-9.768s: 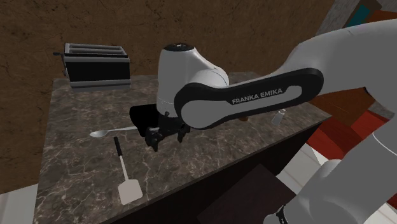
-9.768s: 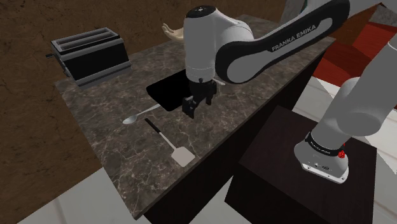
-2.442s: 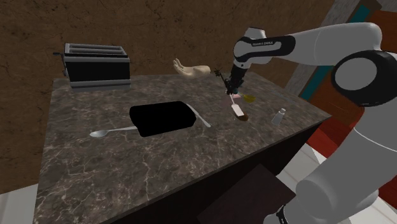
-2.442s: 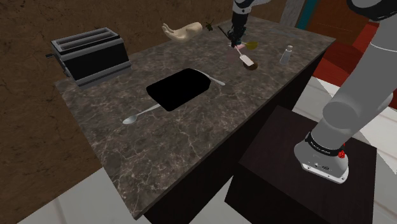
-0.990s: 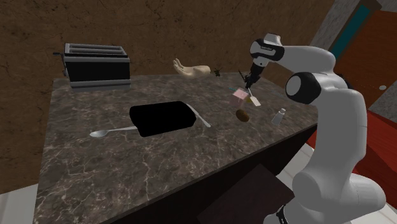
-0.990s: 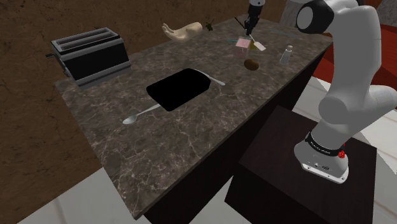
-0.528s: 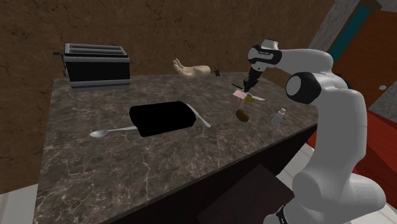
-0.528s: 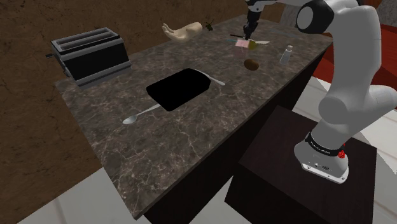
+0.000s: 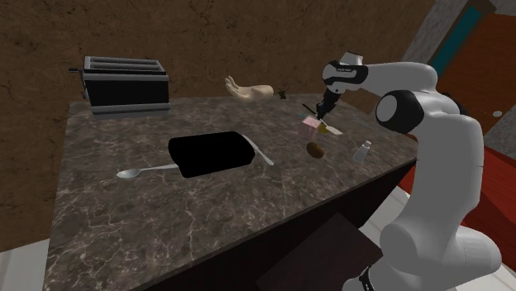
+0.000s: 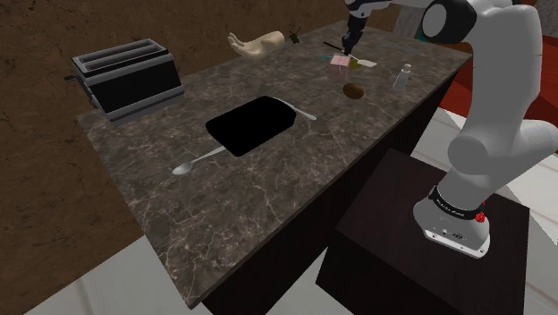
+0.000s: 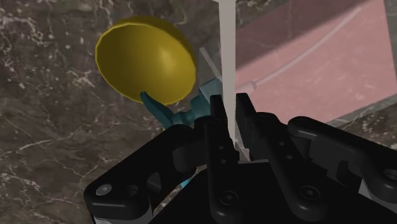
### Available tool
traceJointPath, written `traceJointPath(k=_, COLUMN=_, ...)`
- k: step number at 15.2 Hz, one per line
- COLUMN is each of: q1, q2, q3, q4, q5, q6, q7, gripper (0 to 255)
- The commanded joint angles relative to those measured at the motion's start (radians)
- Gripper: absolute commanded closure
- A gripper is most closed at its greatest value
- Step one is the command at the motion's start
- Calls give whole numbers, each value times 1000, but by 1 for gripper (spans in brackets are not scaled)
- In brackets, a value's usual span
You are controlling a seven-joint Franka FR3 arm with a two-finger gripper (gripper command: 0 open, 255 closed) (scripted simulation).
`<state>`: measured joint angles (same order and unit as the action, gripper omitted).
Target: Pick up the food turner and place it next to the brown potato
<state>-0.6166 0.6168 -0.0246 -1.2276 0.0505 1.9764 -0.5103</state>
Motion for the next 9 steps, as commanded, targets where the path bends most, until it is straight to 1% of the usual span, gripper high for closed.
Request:
traceJointPath(k=1, q1=0, q2=71, q3=1, q4=-15, q5=1, q6=12, q7=-1, gripper=255)
traceJointPath(k=4, q1=0, q2=82, q3=2, q4=-35, q5=1, q6=43, q7=-2, gripper=255)
traceJointPath(k=9, q1=0, q2=82, q3=3, q4=-35, q5=1, q6=43, q7=-2, gripper=255)
